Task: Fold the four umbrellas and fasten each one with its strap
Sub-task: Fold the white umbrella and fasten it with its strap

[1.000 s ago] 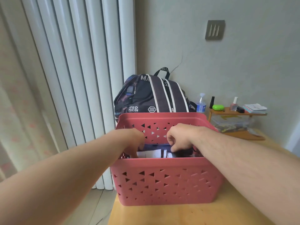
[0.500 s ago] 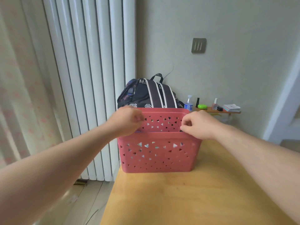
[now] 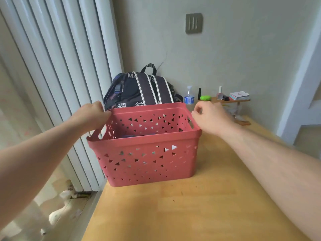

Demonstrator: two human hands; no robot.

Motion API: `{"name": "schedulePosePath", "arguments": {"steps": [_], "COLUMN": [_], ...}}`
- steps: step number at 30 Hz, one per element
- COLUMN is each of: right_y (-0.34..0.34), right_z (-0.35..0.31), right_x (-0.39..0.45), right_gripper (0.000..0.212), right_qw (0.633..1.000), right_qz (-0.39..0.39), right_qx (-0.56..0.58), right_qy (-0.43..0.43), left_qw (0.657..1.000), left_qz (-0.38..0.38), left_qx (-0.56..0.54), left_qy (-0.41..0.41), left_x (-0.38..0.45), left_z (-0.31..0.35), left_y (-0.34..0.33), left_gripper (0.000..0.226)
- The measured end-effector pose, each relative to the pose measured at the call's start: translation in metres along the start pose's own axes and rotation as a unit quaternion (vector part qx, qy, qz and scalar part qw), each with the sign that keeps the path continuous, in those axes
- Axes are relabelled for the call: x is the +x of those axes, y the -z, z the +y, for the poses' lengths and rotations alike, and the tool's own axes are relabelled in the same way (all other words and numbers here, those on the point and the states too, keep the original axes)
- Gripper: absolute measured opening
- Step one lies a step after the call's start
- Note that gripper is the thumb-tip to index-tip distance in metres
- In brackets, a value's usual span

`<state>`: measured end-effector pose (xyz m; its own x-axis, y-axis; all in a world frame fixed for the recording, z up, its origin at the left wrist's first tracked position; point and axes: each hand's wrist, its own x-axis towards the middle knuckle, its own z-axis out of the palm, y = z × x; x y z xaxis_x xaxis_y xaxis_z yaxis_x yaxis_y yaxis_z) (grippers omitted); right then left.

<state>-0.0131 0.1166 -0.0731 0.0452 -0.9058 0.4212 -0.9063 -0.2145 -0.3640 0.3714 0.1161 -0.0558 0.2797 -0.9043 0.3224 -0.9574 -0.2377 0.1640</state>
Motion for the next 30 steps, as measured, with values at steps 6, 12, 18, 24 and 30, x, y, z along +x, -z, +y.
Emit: {"name": "schedulePosePath", "arguments": {"steps": [6, 12, 18, 24, 30], "right_y": [-0.04, -0.026, 0.021, 0.034, 0.045], "right_z": [0.017, 0.015, 0.005, -0.021, -0.034], "right_x": [0.078, 0.087, 0.014, -0.043, -0.069], "right_gripper": [0.024, 0.033, 0.047, 0.062, 0.029], "right_qw": [0.986, 0.96, 0.922, 0.877, 0.875], "right_qz": [-0.153, -0.269, -0.337, -0.218, -0.225], "right_qx": [-0.063, -0.077, 0.004, 0.122, 0.134], "right_qy": [-0.002, -0.034, -0.189, -0.41, -0.408], "left_qw": [0.985, 0.974, 0.957, 0.922, 0.798], "left_qz": [-0.115, -0.213, -0.285, -0.312, -0.55], "left_qx": [0.12, -0.022, 0.01, -0.163, -0.237], "left_qy": [0.039, 0.073, 0.062, 0.161, 0.069], "left_x": [0.066, 0.043, -0.005, -0.09, -0.108], "left_z": [-0.015, -0.023, 0.005, 0.049, 0.065], "left_y": [-0.029, -0.031, 0.023, 0.044, 0.076], "left_gripper": [0.059, 0.051, 0.037, 0.021, 0.058]}}
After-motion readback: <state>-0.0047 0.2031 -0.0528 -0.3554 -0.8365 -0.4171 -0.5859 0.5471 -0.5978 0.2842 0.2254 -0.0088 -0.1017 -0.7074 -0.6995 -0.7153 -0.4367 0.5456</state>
